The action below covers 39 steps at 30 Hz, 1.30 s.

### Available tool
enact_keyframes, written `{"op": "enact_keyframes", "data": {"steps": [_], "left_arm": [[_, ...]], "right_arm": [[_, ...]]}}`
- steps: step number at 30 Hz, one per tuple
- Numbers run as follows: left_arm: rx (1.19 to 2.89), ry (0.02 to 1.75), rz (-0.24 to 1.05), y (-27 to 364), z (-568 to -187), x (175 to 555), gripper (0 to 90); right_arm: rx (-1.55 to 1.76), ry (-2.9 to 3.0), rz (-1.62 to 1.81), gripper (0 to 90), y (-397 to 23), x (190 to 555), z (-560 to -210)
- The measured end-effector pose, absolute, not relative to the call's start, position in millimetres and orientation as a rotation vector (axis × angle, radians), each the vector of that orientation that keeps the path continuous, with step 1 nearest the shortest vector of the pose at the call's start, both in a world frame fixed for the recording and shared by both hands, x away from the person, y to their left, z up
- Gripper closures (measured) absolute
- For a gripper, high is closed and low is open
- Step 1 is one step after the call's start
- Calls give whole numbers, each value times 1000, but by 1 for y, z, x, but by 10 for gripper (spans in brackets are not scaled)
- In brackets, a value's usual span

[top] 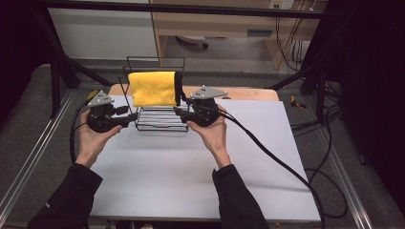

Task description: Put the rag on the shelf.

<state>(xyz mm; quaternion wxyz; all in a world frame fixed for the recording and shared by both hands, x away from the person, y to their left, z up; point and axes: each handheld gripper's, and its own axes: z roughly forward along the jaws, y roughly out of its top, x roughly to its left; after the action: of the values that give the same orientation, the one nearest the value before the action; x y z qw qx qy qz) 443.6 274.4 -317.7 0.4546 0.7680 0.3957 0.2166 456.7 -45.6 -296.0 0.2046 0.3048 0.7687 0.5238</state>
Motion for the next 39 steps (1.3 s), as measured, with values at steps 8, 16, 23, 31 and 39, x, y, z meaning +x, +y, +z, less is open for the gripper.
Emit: {"op": "enact_keyframes", "data": {"steps": [8,16,23,31,39], "left_arm": [[1941,966,512,271,-336,429,270],[1968,954,482,267,-357,415,138],[1978,949,451,265,-374,403,84],[1990,948,428,264,-395,388,71],[1999,970,412,274,-417,381,77]], "right_arm": [[886,2169,1434,194,-77,443,-300],[953,2168,1414,90,-120,428,-313],[1023,2160,1406,30,-158,416,-330],[1097,2165,1386,7,-192,403,-359],[1156,2186,1364,6,-219,387,-394]]}}
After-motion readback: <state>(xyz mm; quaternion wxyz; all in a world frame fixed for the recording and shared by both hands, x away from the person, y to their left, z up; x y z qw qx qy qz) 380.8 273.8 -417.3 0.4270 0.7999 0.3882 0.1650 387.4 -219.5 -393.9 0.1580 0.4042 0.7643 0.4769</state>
